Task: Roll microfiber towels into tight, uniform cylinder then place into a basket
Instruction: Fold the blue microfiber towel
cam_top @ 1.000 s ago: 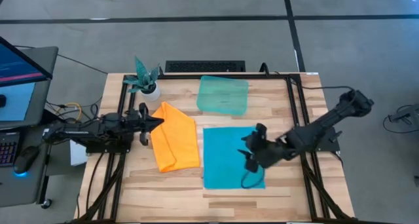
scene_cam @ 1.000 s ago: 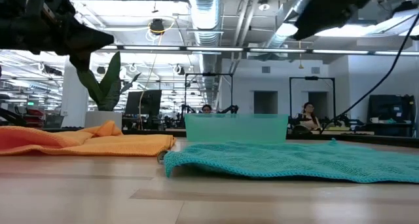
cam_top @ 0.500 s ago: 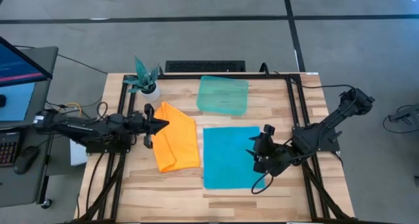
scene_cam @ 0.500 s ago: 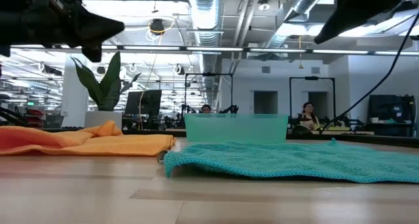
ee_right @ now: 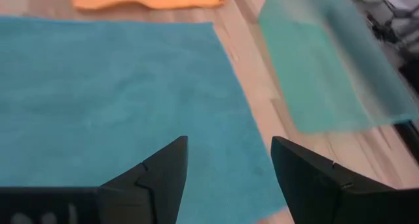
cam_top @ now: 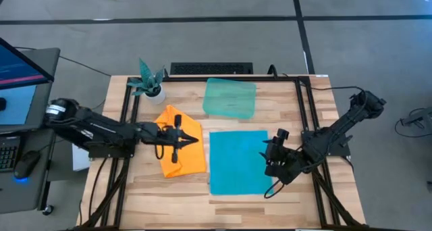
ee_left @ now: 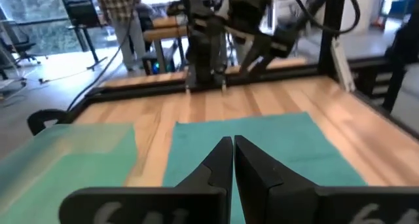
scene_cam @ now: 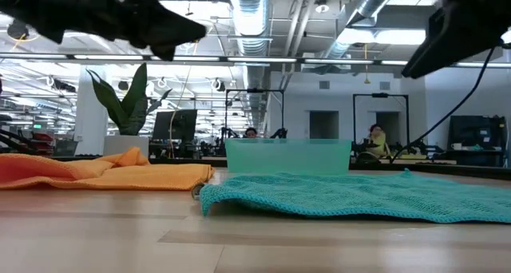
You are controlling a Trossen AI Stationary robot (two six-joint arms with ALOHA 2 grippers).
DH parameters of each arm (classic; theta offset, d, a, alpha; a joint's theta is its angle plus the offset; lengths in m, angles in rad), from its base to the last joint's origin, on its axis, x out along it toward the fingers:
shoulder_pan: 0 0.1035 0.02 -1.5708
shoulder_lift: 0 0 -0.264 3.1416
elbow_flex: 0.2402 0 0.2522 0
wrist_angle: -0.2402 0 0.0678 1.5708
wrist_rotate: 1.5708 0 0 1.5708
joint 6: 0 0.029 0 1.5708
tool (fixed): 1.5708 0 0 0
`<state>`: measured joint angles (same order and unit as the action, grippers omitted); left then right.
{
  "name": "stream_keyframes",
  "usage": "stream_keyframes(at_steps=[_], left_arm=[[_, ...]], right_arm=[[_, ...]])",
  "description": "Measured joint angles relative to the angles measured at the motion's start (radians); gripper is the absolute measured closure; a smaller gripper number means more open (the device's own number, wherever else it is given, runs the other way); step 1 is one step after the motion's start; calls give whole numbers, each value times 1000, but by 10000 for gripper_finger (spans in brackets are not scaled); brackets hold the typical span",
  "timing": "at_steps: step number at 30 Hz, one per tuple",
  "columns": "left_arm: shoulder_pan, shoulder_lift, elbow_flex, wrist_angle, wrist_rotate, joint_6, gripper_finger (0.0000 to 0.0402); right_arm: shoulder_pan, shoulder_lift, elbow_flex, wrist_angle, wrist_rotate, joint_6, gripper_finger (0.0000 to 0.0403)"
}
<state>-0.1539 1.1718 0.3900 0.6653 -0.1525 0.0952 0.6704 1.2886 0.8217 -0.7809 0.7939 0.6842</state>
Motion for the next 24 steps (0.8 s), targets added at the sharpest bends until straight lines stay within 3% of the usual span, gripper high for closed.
stream_keyframes(at_steps=[9,15,17,24], left_arm=[[-70,75,167,-302,-94,17,395],[-136,75,201,-336,-133,54,395],[-155,74,205,-337,-102,75,395],[-197,74,205,-340,169,185,395]], right_arm=[[57,-107,-78,-28,23,136,159],[135,-190,-152,60,19,207,159],[148,-191,-158,90,17,207,159],[139,-188,-158,192,16,93,159]])
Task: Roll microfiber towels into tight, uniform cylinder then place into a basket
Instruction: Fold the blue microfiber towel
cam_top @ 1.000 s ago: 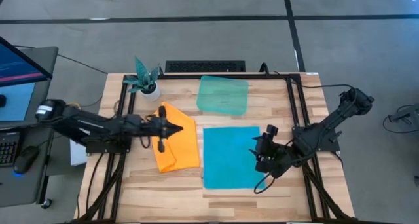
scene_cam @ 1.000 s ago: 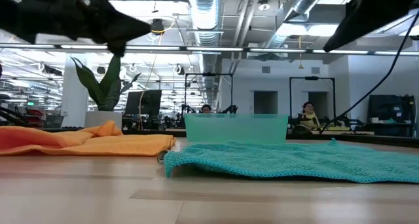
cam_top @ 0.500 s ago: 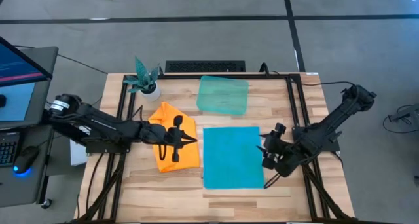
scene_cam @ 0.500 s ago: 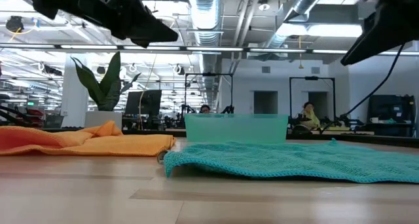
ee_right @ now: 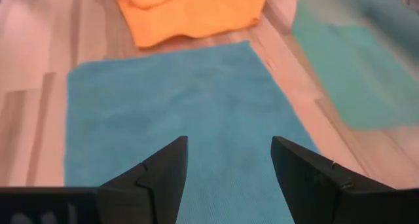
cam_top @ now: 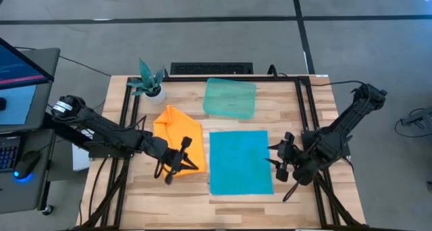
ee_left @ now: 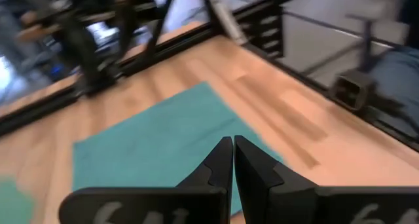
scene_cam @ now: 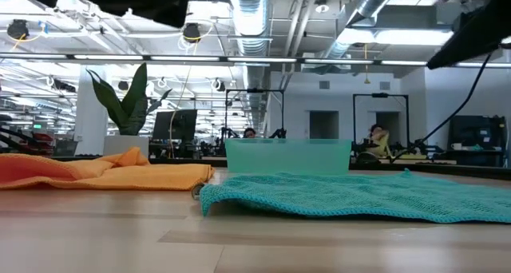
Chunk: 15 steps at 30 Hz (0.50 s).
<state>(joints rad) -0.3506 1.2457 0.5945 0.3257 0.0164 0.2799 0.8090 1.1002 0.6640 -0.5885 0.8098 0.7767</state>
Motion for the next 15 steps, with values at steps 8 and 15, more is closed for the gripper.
stream_keyframes(at_steps=[8,15], left_arm=[[-30,0,0,35,48,26,394],[-31,0,0,34,49,-15,356]], right_arm=[[-33,-1,0,127,-1,-164,159],[-53,-1,0,126,-27,-166,159]])
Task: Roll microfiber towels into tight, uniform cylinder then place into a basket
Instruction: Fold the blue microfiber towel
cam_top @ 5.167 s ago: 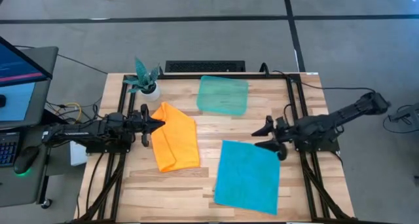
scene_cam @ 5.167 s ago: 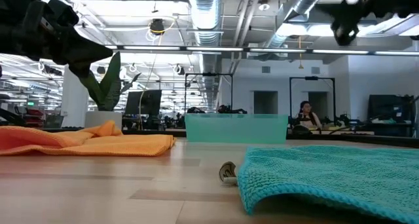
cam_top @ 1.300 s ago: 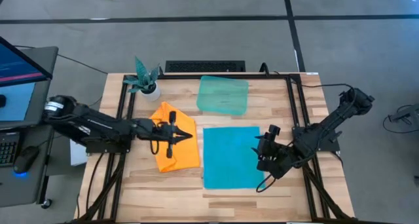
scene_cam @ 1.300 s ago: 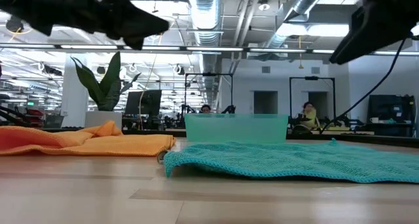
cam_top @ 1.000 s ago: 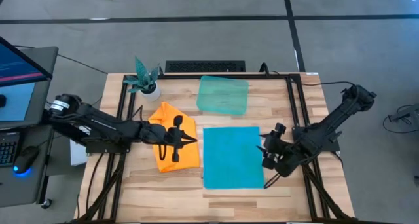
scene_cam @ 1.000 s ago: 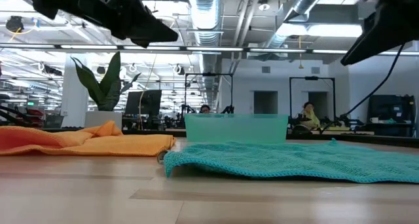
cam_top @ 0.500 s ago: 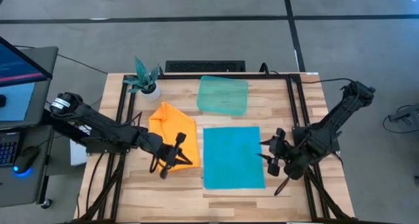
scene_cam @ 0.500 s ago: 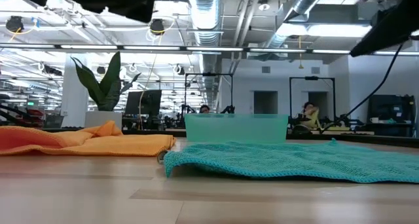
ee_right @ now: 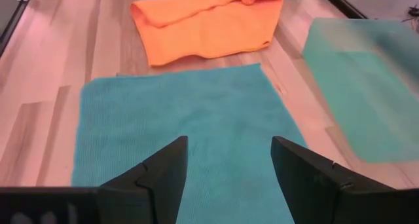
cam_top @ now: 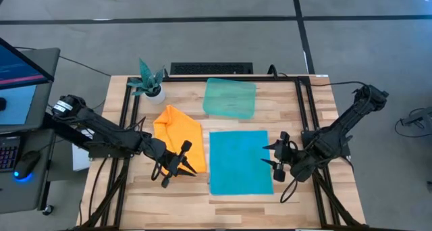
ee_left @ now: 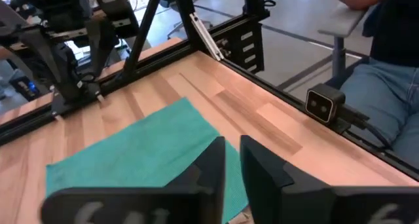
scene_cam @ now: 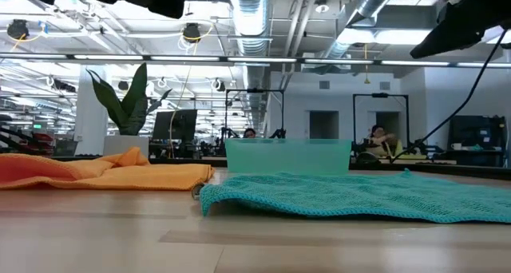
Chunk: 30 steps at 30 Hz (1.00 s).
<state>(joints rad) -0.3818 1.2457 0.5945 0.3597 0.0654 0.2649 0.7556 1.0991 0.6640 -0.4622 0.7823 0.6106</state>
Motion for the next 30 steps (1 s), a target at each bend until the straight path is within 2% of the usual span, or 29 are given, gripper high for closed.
stream_keyframes(at_steps=[9,13,16,21,26,30], left_arm=[[0,0,0,48,-11,-79,227],[-1,0,-1,93,-54,-66,186],[-1,0,-1,124,-92,-65,178],[-1,26,-1,151,-143,-76,183],[-5,180,38,238,-160,13,187],[-6,314,162,150,-161,86,187]], right_arm=[[-20,0,2,72,0,-9,159],[-27,0,60,116,1,-147,159],[-13,0,105,115,0,-214,159],[38,3,118,105,1,-219,159],[70,34,115,97,2,-219,159],[76,64,114,86,0,-219,159]])
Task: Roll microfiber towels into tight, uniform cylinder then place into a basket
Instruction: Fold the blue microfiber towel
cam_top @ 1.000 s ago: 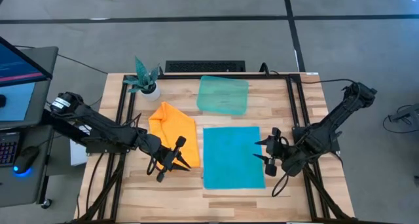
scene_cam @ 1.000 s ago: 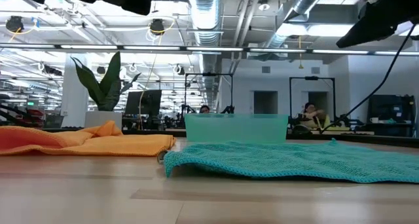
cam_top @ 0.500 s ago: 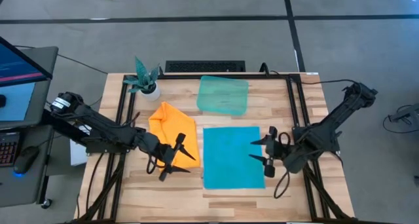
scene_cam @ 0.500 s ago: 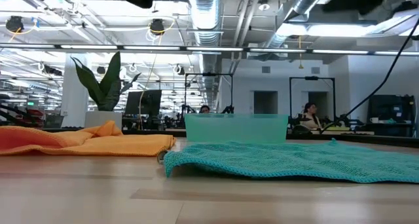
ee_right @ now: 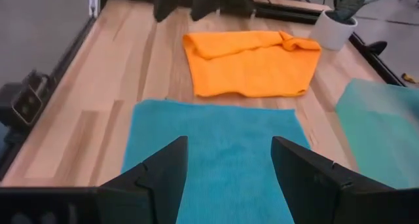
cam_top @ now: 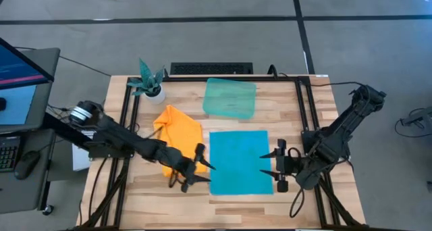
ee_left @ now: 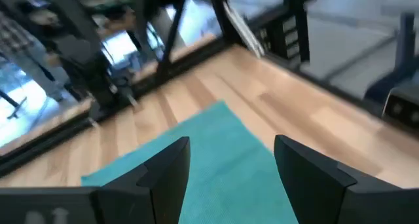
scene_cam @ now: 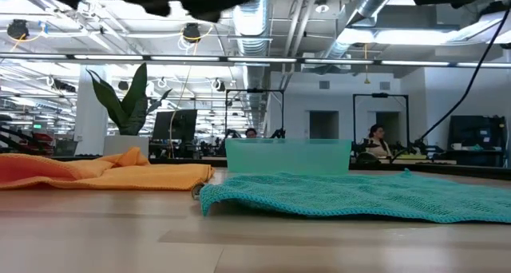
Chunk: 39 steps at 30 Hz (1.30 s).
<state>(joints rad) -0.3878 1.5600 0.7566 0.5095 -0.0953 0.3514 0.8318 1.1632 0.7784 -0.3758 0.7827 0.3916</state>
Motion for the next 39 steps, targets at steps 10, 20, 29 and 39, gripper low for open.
stream_keyframes(at_steps=[10,20,29,39], left_arm=[[-5,216,311,-523,-51,-189,188],[-96,258,324,-538,-16,-291,188],[-126,349,325,-454,-51,-273,188],[-124,339,328,-445,-77,-315,188]], right_arm=[[6,30,0,-22,-15,2,159],[18,80,0,-34,-183,198,159],[66,316,0,3,-191,378,159],[96,512,0,14,-307,586,159]])
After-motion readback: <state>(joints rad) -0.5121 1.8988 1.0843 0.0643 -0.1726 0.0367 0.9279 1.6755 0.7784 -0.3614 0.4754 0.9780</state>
